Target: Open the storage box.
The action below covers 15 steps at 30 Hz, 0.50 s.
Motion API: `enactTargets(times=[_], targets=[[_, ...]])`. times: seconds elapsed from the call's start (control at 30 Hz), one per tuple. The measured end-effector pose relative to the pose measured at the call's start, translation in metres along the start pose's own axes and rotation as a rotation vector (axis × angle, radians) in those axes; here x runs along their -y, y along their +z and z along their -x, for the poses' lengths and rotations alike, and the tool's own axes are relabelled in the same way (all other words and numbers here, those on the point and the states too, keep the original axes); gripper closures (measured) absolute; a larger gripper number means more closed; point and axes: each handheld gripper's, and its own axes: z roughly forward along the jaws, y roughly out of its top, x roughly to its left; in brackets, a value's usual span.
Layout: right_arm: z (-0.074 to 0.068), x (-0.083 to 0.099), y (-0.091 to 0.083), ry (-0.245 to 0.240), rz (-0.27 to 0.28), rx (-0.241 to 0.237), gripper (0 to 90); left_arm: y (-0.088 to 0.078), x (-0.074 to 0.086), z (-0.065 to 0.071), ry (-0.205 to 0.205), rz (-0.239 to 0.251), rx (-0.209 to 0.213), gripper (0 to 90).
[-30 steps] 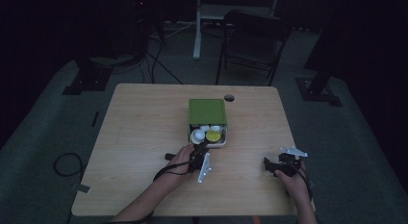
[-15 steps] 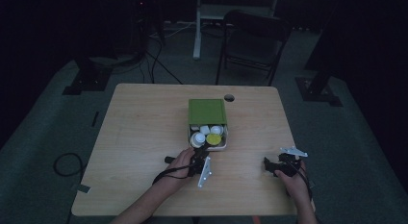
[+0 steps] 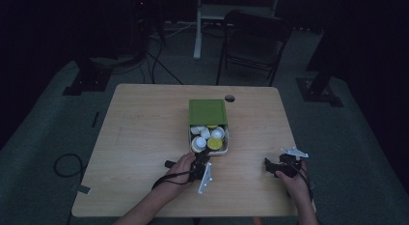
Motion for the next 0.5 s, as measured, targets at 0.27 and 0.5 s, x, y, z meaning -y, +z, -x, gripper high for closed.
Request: enactTargets(times=[0.27,0.5], targets=[[0.000,0.000,0.000,0.000,0.000,0.000,10.2,-0.007,-0.003,0.006,0.015,0.001,0.003,73.1],[0.000,0.000,0.000,0.000,0.000,0.000,10.2,-0.014,-0.007,0.014,0.020,0.003,0.027,73.9]])
